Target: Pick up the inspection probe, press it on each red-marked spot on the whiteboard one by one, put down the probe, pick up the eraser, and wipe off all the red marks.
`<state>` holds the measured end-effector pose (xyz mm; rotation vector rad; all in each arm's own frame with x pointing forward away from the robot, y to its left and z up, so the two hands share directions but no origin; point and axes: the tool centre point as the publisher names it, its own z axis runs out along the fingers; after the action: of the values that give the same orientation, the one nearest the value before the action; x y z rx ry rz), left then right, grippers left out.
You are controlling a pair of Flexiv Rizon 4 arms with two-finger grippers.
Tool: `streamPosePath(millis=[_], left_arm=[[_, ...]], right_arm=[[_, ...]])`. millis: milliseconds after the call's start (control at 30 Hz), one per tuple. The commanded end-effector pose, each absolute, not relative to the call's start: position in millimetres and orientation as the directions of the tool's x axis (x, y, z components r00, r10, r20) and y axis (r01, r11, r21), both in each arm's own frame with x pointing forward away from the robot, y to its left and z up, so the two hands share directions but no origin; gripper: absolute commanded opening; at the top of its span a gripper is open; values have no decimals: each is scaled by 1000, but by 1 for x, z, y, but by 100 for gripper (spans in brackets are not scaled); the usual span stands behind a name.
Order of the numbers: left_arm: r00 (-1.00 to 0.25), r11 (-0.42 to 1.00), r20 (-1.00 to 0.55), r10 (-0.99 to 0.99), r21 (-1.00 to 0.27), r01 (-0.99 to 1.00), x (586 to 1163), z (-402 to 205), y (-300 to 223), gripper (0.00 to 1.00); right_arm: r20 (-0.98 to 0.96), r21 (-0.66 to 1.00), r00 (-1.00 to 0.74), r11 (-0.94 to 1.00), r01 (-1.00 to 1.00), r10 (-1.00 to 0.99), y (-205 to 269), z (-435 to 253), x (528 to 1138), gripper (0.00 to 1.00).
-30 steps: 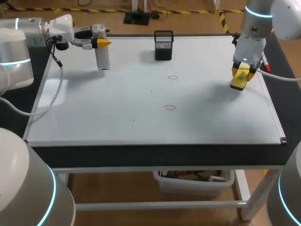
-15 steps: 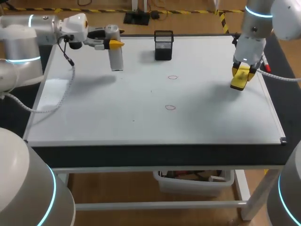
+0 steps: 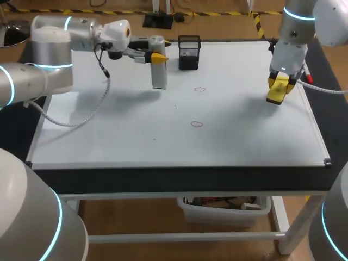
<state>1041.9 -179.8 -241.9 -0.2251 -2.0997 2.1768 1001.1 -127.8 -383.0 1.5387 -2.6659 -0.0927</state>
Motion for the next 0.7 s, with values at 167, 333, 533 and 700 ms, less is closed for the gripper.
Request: streamPosePath(millis=[167, 333, 533, 700], left_arm=[[-939, -72, -57, 338, -997, 35, 1052, -249, -219, 0], [-921, -68, -53, 387, -997, 29, 1053, -251, -241, 0], [-908, -81, -49, 415, -997, 17, 1056, -256, -258, 0], [-901, -87, -48, 431, -996, 12, 1061, -260, -270, 0]], right_arm=[[25, 82, -497, 498, -864, -867, -129, -382, 1001, 0], [25, 82, -497, 498, -864, -867, -129, -382, 1001, 0], [25, 82, -497, 498, -864, -867, -129, -382, 1001, 0], [25, 82, -497, 498, -864, -867, -129, -382, 1001, 0]])
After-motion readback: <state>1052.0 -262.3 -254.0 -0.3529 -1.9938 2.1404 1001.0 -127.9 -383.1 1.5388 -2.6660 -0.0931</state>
